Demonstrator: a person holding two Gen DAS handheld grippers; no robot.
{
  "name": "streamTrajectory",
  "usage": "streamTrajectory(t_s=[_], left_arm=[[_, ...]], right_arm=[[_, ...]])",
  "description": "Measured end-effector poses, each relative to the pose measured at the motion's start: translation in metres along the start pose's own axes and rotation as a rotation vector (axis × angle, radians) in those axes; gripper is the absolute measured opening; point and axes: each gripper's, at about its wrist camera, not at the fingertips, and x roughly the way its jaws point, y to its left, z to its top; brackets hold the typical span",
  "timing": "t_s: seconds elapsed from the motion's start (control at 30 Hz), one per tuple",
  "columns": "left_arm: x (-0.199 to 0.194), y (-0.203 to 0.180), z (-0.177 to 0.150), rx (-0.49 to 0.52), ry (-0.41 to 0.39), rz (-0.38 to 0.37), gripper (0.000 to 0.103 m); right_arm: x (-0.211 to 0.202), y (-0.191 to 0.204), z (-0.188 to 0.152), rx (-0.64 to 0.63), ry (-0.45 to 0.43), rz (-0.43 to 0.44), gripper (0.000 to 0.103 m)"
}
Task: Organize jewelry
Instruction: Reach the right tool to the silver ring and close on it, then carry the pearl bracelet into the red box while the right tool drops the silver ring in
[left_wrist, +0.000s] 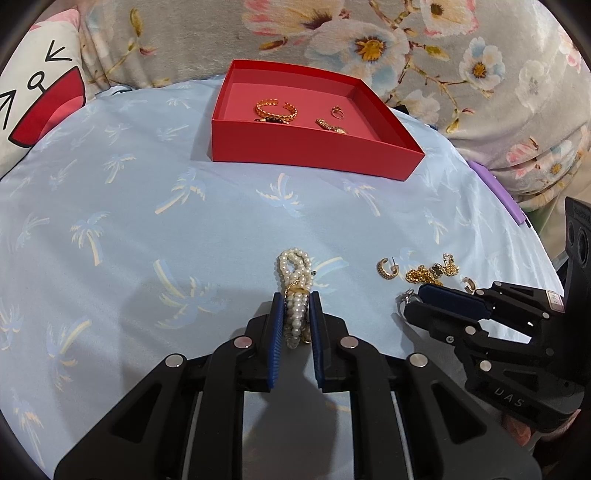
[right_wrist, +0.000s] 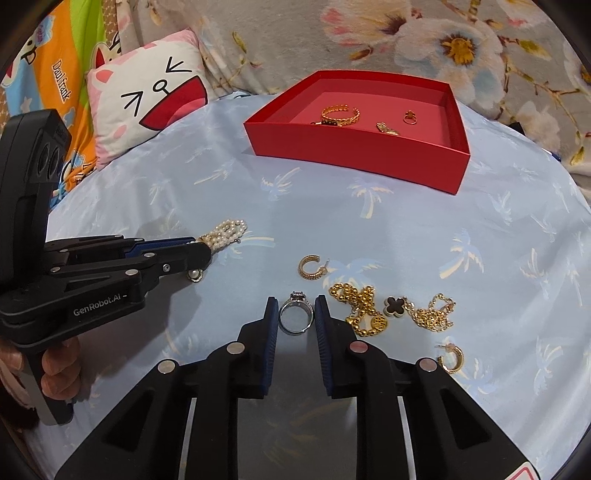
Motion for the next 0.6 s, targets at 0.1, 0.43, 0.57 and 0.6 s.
streamTrajectory(t_s=[0.1,0.43,0.57,0.6], left_arm=[[-0.002,-0.003,0.002,0.014,0.009,-0.008,0.012],[-0.03,-0.016,0.103,0.091,-0.139,-0.033,0.003],[-0.026,-0.016,0.163,0.103,-0.214,0.0,0.0],[-0.022,-0.016,0.179,0.106,-0.219,-0.009,0.0]], right_arm=[[-0.009,-0.01,0.006,0.037,-0.012,0.027,0.019],[-0.036,-0.071,0.099,0.116,-0.122,0.032,0.019],[-0.028,-0.09,0.16,0.119,-0.174,-0.009,0.019],[-0.024,-0.094,0.171,0.115,-0.179,-0.015,0.019]])
